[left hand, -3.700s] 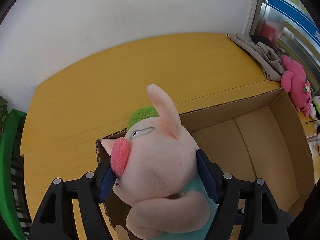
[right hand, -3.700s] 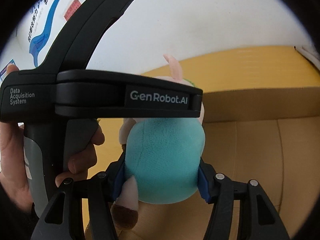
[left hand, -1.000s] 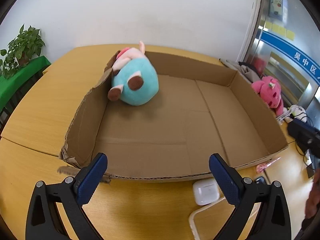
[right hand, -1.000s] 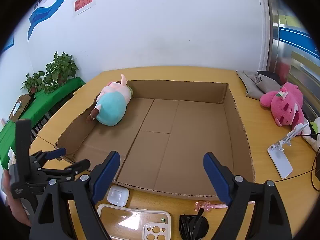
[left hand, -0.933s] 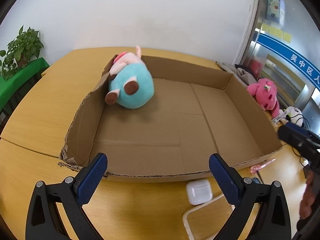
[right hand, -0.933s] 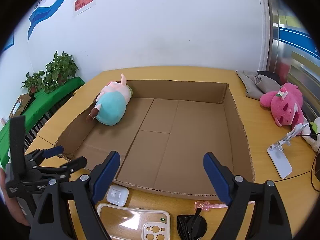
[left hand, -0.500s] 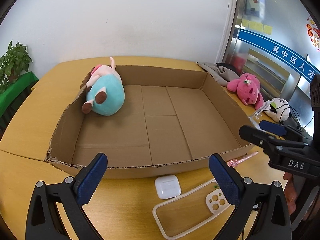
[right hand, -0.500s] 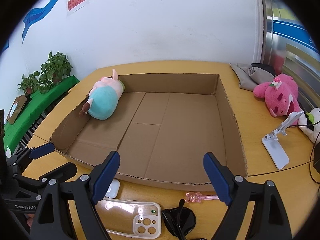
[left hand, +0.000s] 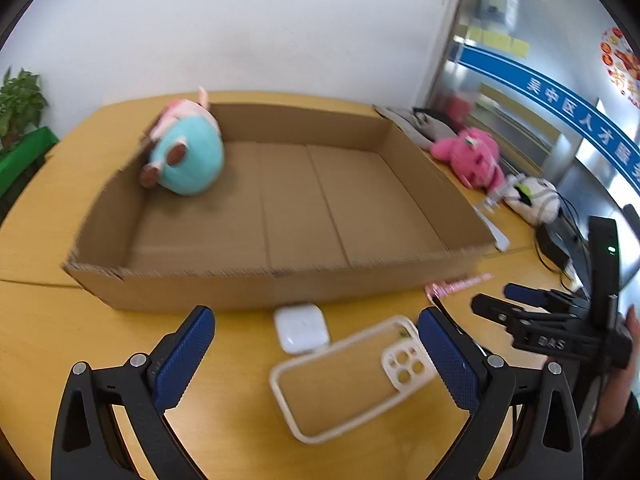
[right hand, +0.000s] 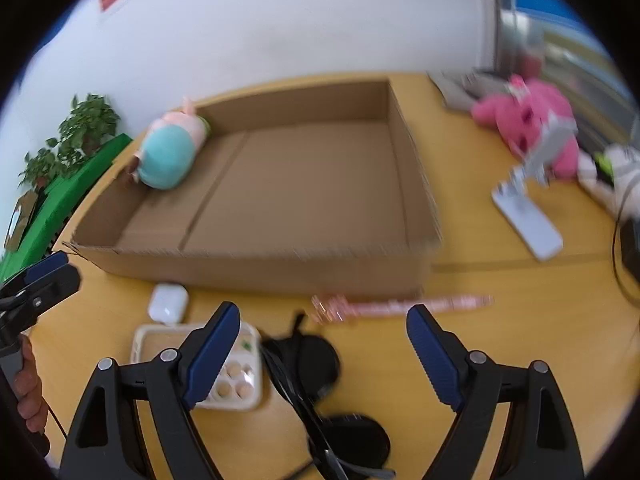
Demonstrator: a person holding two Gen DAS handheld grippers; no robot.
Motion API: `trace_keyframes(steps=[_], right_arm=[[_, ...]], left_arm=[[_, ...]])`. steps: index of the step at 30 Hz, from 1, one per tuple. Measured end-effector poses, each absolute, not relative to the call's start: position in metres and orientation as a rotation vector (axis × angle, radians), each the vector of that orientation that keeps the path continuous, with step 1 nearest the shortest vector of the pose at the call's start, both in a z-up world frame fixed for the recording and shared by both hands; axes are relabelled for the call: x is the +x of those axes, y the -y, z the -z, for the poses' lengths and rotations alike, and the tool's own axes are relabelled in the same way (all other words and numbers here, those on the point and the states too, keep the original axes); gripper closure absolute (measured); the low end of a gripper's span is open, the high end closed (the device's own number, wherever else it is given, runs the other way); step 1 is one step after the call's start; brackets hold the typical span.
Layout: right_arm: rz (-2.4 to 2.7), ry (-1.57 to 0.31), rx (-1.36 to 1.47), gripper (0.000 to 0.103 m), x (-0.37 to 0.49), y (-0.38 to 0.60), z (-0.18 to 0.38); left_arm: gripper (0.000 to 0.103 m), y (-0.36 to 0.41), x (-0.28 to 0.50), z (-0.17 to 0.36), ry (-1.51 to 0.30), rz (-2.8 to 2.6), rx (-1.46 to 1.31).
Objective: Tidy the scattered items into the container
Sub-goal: 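Withdraw the left tool from the box toward the black sunglasses, then grasp the black sunglasses with the left tool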
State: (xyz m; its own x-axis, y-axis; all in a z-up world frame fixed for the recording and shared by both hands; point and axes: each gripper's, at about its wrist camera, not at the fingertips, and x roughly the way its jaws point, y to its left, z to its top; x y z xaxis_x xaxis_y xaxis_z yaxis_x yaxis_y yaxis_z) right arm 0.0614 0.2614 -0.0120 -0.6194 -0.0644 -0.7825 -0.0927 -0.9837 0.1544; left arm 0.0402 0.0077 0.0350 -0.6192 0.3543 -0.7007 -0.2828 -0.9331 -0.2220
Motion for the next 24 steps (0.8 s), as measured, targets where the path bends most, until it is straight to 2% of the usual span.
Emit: trace_keyframes(steps=[5,12,14,18,20,24], right_arm=[[-2.727,-0.3,-1.455,0.017,0.074,-0.269,0.035],[-2.742,-0.153,-1.618,0.018,0.071,-0.248,0.051],[-2.738,-0.088,-1.681,0.025,0.072,-0.242,0.06],[-2.768,0.014,-1.719,0.034,0.081,-0.238,0.067],[-2.766,0.098,-1.715,0.055,0.086,-0.236,0.066],[-2.795,0.098,-1.706,0.06,0.095,-0.237,0.064]], left_arm=[[0.0,-0.04,0.056,-0.016,0.095,-2.357,-1.177],[0.0,-0.073,0.074,-0.006,0.063,-2.231,-1.201],[0.0,-0.073,0.077,-0.005,0.069,-2.218,-1.207],[0.0,-0.068,0.078,-0.002,0.088,-2.226,-1.227],[0.0,-0.067,0.076,0.003,0.121,-2.218,-1.246],[0.0,-0.071,0.071,0.009,0.152,-2.188,-1.27]])
